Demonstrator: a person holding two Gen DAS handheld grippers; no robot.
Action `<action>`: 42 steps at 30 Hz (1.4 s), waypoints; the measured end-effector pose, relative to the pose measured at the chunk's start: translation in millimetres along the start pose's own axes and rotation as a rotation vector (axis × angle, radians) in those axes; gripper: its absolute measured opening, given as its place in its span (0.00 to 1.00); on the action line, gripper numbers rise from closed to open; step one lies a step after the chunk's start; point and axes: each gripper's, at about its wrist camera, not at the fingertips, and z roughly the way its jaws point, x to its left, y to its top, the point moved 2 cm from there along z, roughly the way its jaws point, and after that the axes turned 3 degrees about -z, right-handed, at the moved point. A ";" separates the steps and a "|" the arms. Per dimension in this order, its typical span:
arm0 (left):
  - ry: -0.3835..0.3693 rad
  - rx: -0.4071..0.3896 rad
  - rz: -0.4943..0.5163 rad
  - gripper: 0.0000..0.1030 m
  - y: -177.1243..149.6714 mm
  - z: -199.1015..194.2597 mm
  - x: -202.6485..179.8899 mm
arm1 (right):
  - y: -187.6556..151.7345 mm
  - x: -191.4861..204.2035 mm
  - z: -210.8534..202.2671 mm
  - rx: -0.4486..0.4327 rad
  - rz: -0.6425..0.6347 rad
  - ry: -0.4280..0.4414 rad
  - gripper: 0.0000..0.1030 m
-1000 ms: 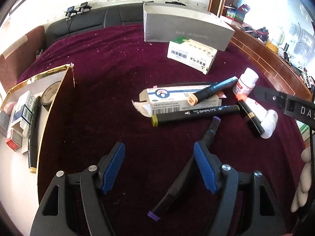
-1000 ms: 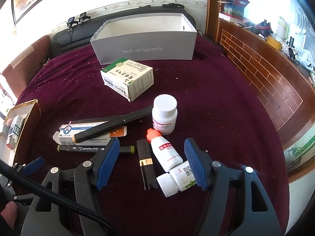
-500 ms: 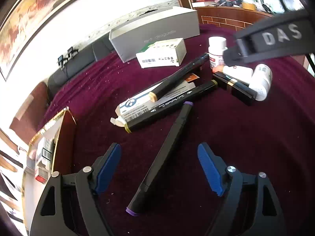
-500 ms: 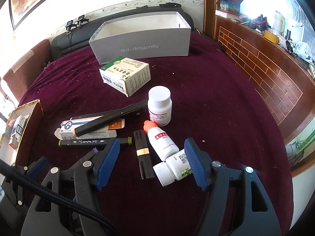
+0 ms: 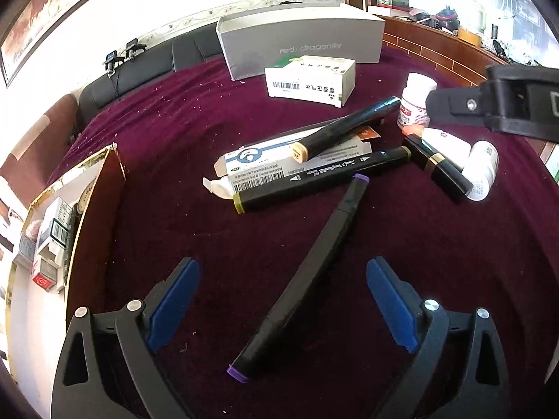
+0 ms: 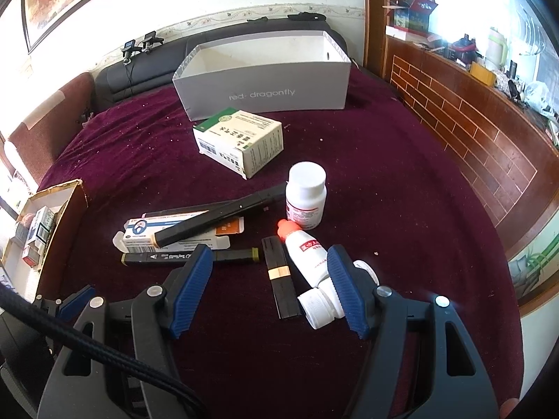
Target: Organize objects
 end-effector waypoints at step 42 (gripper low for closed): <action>-0.067 0.059 -0.087 0.99 3.0 9.2 13.4 | -3.7 -21.9 -3.3 0.023 0.030 -0.017 0.66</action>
